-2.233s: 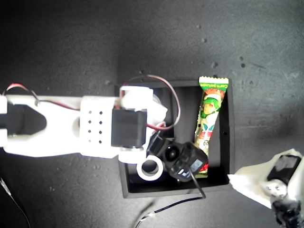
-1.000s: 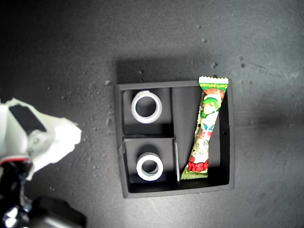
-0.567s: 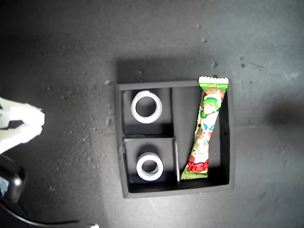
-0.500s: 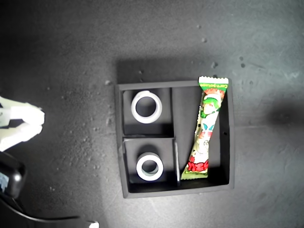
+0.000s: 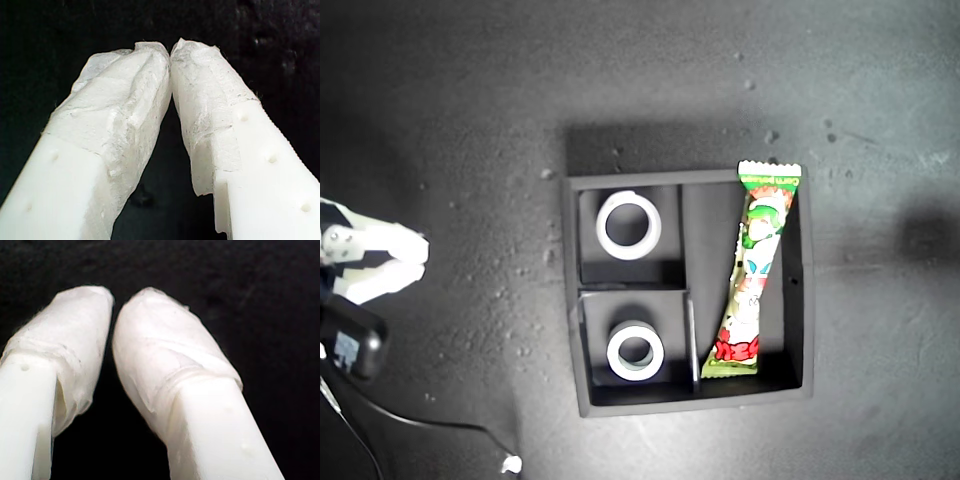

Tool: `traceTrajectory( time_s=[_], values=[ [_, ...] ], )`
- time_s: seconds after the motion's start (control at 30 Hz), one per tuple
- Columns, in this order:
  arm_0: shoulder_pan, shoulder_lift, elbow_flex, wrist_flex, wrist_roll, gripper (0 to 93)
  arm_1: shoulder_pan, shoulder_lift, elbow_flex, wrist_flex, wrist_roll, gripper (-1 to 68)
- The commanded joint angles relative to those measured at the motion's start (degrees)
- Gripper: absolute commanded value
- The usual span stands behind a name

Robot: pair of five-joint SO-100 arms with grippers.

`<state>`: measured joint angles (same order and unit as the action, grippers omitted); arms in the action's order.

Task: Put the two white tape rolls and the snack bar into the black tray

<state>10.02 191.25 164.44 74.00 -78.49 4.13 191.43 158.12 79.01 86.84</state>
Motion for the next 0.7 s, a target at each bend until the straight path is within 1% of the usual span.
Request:
traceTrajectory(
  time_s=[0.0,0.07,0.17,0.33,0.4,0.53,0.67],
  values=[
    [1.1,2.7,2.8,-1.4,-1.4,0.1,-1.2,0.4,3.8,-4.7,-9.5,-0.7],
    [1.7,2.7,5.8,-2.7,-1.8,0.1,-1.8,0.4,7.2,-7.6,-9.7,-0.6],
    [2.6,2.6,10.9,-7.3,-0.9,0.0,-2.3,0.4,12.0,-11.7,-9.2,-0.6],
    [2.8,2.6,15.4,-10.0,-2.3,0.0,-3.6,0.4,18.1,-17.6,-8.6,-0.4],
    [3.6,2.6,15.4,-9.3,-3.5,0.0,-4.8,0.4,20.9,-20.1,-8.2,-0.2],
    [4.3,2.6,15.4,-3.9,-8.7,0.0,-6.8,0.4,20.9,-13.9,-6.2,-0.3],
    [7.3,2.6,15.4,-1.0,-9.1,0.1,-6.3,0.4,20.9,-2.4,1.1,-0.2]
  ],
)
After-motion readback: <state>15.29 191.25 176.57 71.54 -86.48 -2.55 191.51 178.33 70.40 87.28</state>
